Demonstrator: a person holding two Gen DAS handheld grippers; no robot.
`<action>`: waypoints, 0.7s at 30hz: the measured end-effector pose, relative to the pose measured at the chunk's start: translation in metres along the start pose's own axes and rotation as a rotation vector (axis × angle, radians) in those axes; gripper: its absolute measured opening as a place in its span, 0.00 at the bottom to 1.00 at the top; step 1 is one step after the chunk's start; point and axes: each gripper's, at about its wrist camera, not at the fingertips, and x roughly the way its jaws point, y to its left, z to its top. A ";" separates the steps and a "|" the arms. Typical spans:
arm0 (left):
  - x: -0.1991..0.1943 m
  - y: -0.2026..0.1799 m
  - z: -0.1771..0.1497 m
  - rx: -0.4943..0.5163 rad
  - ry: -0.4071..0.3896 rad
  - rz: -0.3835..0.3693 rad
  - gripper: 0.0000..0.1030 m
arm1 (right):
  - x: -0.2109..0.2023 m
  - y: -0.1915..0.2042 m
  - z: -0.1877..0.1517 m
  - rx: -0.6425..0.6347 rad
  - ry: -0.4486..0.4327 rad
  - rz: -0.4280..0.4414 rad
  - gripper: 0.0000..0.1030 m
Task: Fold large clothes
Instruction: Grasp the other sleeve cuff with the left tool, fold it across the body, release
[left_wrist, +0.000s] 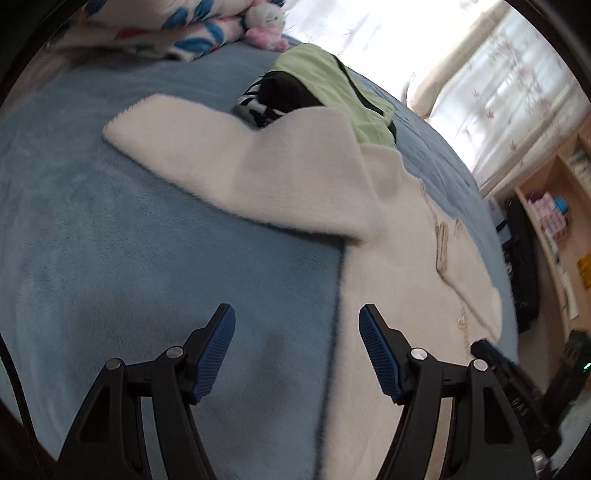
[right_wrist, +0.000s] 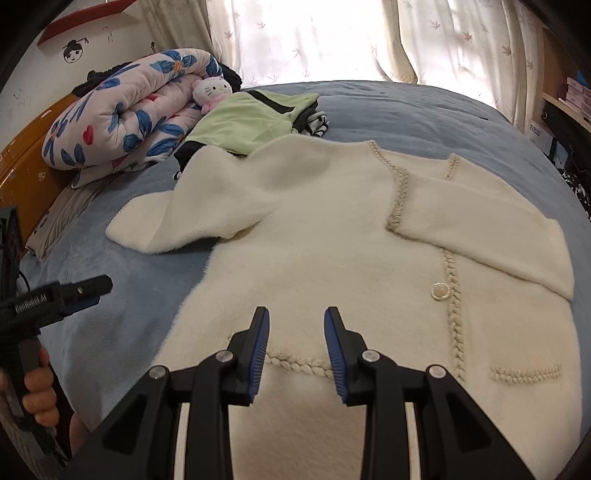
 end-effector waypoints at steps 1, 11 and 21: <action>0.003 0.012 0.008 -0.021 0.000 -0.008 0.66 | 0.006 0.001 0.001 0.002 0.009 0.001 0.30; 0.057 0.130 0.085 -0.291 -0.016 -0.012 0.61 | 0.050 0.016 0.010 -0.032 0.061 -0.003 0.30; 0.083 0.166 0.131 -0.396 -0.106 0.029 0.14 | 0.068 0.016 0.009 -0.037 0.093 -0.002 0.30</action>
